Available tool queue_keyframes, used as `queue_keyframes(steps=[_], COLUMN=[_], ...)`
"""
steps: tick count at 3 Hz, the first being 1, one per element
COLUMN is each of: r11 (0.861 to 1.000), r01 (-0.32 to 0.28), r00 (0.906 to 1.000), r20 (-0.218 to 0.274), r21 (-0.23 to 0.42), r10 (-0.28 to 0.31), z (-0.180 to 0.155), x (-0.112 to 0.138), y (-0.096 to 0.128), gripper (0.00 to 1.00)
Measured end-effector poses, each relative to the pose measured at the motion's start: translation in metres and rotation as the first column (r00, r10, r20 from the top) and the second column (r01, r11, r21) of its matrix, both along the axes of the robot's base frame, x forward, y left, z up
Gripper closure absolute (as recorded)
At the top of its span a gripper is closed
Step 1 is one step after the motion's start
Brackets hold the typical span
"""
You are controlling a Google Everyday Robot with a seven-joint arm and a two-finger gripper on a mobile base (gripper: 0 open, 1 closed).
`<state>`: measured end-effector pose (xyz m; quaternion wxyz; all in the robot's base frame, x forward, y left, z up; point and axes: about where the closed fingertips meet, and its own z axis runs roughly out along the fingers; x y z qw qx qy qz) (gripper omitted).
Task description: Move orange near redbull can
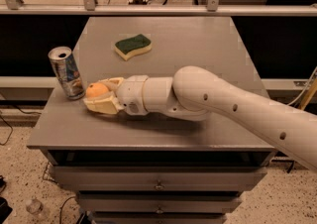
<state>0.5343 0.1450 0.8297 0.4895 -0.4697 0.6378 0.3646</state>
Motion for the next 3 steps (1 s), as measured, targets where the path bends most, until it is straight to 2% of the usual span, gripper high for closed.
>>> queue_keyframes(steps=[2, 3], r11=[1.0, 1.0], r01=[-0.007, -0.009], r00=[1.0, 1.0], r20=[0.001, 0.001], r21=[0.0, 0.0], r10=[0.007, 0.009], z=[0.0006, 0.0007], x=[-0.0019, -0.0024], y=[0.0035, 0.0045], gripper=[0.03, 0.0])
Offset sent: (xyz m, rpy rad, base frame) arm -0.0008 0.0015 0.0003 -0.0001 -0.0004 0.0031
